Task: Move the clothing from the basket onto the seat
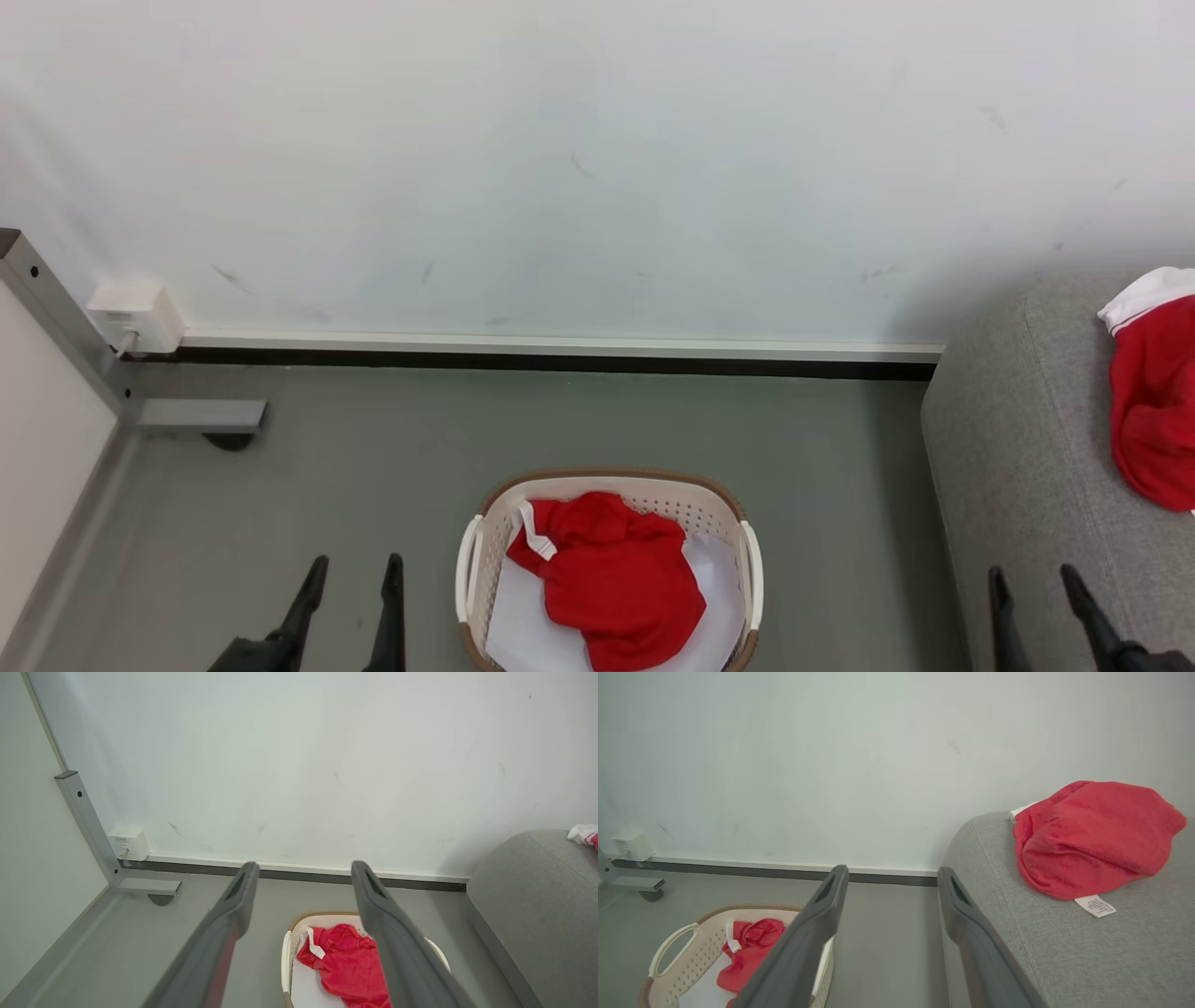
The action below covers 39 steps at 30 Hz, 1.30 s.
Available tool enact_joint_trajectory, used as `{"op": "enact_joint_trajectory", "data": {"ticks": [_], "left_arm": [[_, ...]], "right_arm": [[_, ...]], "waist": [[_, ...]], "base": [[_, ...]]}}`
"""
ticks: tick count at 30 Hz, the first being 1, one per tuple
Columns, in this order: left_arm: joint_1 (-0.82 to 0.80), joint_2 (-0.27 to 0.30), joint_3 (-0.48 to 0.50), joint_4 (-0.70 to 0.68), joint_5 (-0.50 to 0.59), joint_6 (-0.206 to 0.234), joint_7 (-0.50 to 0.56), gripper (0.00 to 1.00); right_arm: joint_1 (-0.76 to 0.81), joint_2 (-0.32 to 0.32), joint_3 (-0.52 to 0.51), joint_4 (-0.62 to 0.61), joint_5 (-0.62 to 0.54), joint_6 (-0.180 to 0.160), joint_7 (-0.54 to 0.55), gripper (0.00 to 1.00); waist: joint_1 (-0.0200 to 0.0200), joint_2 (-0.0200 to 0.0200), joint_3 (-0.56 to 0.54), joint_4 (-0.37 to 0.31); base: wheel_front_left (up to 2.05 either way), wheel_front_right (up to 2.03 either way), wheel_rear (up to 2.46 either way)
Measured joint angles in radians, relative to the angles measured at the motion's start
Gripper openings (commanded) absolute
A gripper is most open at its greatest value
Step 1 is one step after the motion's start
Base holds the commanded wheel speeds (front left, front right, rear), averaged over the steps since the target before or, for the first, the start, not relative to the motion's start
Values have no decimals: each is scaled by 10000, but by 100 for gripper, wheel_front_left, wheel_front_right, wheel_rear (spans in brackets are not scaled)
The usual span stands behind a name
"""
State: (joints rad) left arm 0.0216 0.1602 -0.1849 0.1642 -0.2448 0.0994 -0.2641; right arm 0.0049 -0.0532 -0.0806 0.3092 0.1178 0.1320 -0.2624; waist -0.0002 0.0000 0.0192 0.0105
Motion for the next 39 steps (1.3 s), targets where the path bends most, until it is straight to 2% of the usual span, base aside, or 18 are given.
{"op": "enact_joint_trajectory", "data": {"ticks": [8,25,32,39], "left_arm": [[217,-477,583,190,445,-644,0,100],[129,-863,1287,407,1045,-1306,0,100],[-1086,-800,1139,654,1346,-1624,0,100],[-3418,-418,167,1965,1975,-2015,688,100]], "right_arm": [[195,27,407,82,472,0,0,100],[67,27,604,-59,541,0,-2,100],[-594,27,533,-527,537,0,-4,100],[-1616,21,502,-1223,539,0,-21,100]], "waist": [[2,0,-154,-14],[2,0,61,-297],[2,0,764,-600],[4,0,2093,-1050]], "base": [[0,0,0],[0,0,0],[0,0,0],[0,0,0]]}}
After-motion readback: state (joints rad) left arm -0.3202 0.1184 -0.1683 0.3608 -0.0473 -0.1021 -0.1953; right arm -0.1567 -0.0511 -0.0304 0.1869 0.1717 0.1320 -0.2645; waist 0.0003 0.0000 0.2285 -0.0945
